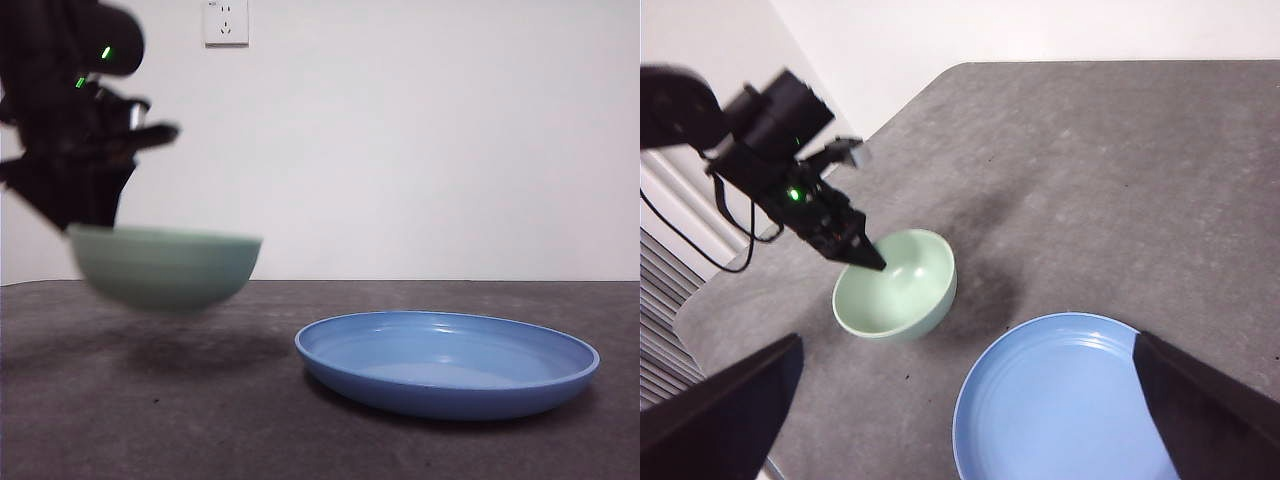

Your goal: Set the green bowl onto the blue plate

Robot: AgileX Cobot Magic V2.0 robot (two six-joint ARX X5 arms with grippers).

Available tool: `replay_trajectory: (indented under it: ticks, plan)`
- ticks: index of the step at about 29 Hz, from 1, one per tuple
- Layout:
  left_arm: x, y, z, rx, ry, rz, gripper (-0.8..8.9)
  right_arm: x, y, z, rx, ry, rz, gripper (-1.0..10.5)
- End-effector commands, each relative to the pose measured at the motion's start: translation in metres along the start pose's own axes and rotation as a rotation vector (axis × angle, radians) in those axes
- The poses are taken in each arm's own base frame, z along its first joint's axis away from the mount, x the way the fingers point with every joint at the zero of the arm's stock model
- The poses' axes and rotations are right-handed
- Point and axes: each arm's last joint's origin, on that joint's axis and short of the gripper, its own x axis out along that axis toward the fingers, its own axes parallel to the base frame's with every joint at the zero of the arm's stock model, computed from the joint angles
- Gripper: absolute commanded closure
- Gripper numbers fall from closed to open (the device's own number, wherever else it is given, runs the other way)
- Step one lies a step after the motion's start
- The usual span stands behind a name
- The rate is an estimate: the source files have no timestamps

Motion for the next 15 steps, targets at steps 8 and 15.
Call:
replay_trajectory:
  ticks: [8, 15]
  plan:
    - [-0.014, -0.094, 0.027, 0.136, -0.056, -0.181, 7.99, -0.002, 0.003, 0.004, -0.025, -0.013, 0.004, 3.4]
    - [0.03, -0.151, 0.036, 0.248, 0.017, -0.2, 7.99, -0.002, 0.003, 0.004, -0.025, -0.013, 0.004, 3.4]
